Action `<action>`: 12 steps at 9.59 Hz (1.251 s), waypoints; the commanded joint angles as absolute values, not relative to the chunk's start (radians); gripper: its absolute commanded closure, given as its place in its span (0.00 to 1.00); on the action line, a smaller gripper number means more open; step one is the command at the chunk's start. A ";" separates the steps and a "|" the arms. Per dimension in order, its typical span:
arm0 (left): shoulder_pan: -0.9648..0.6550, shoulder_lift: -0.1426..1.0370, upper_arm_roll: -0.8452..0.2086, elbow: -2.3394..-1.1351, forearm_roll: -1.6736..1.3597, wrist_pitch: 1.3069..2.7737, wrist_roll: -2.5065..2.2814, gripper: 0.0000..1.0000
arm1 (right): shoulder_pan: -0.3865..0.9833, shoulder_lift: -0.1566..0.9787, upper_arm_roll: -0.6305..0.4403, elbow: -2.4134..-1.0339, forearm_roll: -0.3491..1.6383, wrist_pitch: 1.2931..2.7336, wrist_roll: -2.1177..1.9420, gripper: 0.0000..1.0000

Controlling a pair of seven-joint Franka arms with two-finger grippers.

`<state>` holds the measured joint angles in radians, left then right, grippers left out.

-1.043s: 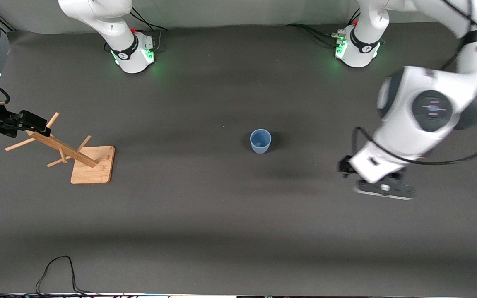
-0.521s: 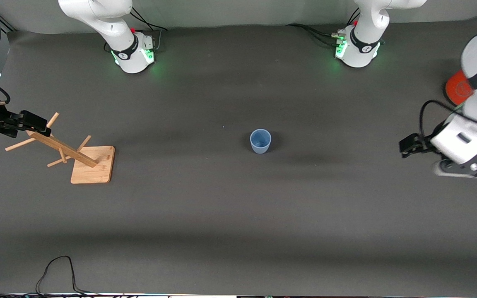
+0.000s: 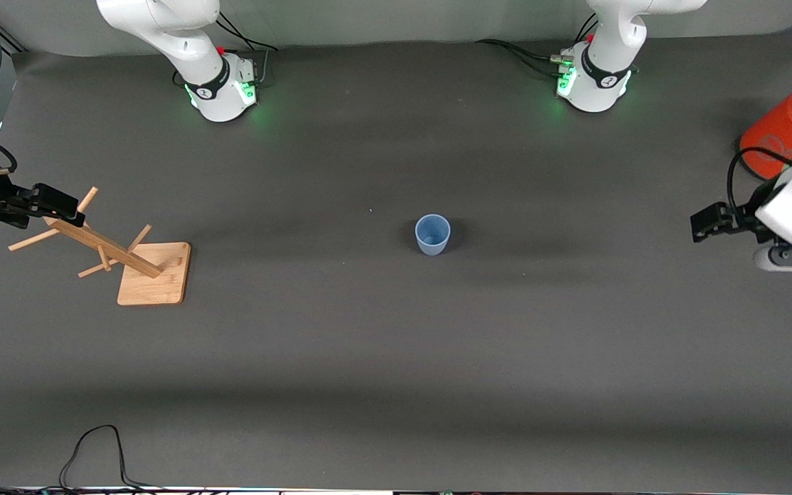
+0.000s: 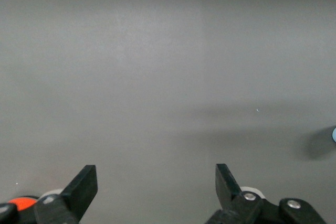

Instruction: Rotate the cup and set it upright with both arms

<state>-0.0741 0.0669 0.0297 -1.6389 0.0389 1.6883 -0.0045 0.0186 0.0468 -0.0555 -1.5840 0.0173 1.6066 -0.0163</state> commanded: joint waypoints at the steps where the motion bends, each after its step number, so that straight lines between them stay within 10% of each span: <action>1: -0.174 -0.031 0.156 -1.743 0.009 1.721 0.012 0.00 | 0.012 0.044 -0.051 -1.588 0.009 1.612 -0.040 0.00; 12: -0.052 -0.014 0.041 -1.686 0.021 1.683 0.009 0.00 | 0.012 0.046 -0.051 -1.588 0.009 1.612 -0.038 0.00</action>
